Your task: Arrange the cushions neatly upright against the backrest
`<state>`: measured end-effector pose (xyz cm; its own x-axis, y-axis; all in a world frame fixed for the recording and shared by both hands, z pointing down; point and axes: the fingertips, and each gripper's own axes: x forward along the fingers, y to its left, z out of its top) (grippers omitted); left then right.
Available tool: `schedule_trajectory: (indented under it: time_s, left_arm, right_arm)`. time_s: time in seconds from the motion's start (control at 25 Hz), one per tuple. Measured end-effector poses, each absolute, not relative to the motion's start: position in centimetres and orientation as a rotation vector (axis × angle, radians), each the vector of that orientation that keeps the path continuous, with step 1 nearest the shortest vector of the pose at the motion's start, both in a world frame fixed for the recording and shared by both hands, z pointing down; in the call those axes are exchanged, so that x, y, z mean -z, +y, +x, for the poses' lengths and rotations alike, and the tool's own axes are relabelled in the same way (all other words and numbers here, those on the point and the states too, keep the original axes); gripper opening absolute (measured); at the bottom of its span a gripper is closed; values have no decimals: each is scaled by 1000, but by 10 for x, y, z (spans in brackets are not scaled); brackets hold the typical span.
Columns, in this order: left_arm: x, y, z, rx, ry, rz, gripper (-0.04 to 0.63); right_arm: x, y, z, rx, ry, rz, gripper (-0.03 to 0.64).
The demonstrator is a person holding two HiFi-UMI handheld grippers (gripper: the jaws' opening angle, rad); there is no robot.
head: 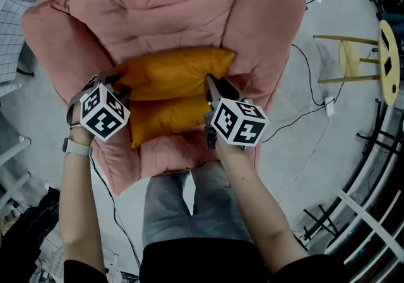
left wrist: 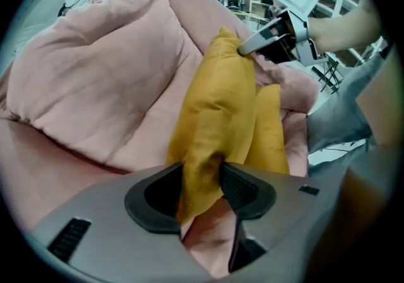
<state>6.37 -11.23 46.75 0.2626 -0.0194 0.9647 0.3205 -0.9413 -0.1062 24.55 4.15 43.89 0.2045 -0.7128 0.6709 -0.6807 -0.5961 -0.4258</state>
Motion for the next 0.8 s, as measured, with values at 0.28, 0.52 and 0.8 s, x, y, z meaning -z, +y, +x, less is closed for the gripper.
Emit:
schedule_trajectory:
  time_s: [0.28, 0.52, 0.8]
  left_arm:
    - [-483, -117, 75, 1702, -298, -2304, 231]
    - [-475, -100, 70, 1646, -317, -2319, 257]
    - [-451, -76, 49, 1604, -151, -2461, 276]
  right_arm:
    - [-465, 32, 262, 1459, 1404, -2422, 137]
    - [-463, 44, 264, 1482, 1490, -2346, 178]
    - [-452, 78, 250, 1562, 1545, -2313, 193]
